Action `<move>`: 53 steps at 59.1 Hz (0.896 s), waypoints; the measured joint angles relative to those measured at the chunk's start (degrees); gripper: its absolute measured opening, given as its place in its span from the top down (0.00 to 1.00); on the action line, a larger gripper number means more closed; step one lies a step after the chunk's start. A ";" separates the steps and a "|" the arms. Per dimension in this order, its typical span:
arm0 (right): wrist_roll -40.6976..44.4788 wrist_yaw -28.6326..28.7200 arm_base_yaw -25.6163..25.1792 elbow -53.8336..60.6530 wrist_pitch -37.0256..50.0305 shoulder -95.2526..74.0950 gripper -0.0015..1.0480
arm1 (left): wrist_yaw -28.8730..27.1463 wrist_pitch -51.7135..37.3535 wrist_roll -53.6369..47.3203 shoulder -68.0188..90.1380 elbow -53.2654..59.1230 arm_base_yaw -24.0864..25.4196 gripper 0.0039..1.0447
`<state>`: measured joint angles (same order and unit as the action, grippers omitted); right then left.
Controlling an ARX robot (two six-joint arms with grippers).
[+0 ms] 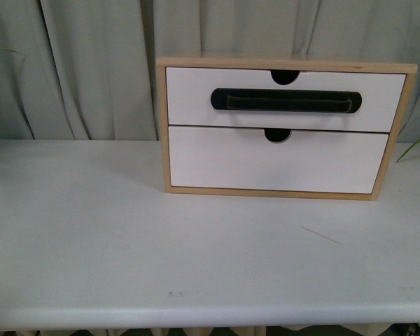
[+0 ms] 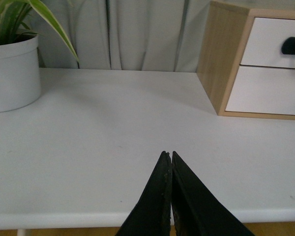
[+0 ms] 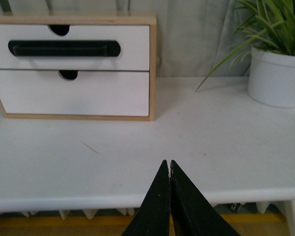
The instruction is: Close drawer sideways
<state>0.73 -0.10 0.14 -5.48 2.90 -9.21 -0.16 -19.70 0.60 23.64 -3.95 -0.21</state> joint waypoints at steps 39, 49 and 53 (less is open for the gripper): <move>0.00 0.22 -0.02 5.14 -3.06 8.94 0.99 | 0.15 8.33 -0.17 -12.50 3.52 0.07 0.96; 0.00 0.22 -0.02 5.14 -3.06 8.98 0.99 | 0.20 17.92 -0.17 -20.06 3.50 0.07 0.96; 0.00 0.20 -0.02 5.14 -3.06 8.98 0.99 | 0.17 19.26 -0.20 -22.84 3.50 0.07 0.96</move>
<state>0.73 0.10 0.12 -0.34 -0.16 -0.23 0.01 -0.45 0.40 0.80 -0.45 -0.14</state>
